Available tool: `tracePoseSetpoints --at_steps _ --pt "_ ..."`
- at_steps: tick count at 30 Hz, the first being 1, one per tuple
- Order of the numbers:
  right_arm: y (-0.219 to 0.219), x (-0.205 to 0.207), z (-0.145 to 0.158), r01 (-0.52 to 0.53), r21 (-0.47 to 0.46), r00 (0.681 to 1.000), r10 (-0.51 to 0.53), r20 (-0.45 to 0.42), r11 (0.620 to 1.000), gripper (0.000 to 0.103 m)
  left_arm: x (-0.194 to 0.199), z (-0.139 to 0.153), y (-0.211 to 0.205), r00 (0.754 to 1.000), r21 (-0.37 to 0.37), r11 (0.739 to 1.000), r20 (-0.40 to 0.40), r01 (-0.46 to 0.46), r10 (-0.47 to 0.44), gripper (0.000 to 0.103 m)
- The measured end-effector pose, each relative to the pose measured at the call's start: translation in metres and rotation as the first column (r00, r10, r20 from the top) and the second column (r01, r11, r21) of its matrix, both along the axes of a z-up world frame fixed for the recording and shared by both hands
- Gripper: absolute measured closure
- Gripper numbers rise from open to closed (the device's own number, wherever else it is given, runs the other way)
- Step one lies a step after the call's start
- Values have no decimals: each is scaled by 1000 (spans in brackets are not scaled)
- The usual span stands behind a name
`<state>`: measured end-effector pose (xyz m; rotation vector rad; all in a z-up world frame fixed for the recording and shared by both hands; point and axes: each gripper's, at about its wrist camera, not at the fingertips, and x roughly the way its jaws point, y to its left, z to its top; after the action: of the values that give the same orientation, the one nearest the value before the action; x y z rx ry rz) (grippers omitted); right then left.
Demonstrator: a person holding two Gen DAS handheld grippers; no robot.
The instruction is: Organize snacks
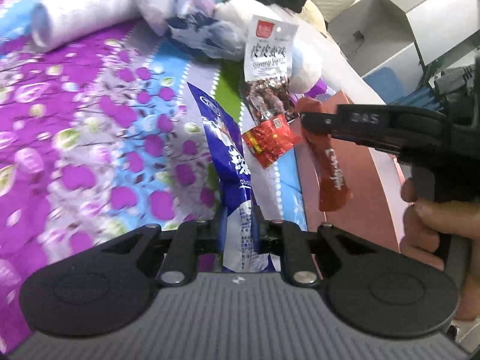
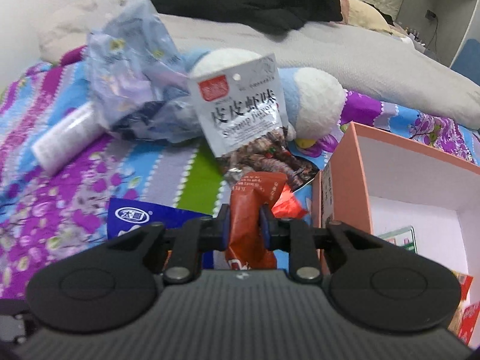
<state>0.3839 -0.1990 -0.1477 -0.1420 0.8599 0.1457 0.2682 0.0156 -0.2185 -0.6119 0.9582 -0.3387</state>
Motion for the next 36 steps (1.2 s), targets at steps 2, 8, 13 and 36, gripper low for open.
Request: tracePoseSetpoints --at_steps 2,8,13,36 --pt "4 -15 8 -7 18 1000 7 1 1000 79 -14 6 9 1000 12 1000 3 -15 15 84" --pt "9 -57 18 -15 80 1000 16 -18 997 79 -57 21 40 999 3 999 14 -47 47 85" --pt "10 -87 11 3 161 998 7 -66 987 79 -84 26 56 999 29 998 13 -52 52 85" --pt "-36 -167 -20 -29 297 996 51 -67 954 52 -109 26 57 994 115 988 -34 -100 104 46"
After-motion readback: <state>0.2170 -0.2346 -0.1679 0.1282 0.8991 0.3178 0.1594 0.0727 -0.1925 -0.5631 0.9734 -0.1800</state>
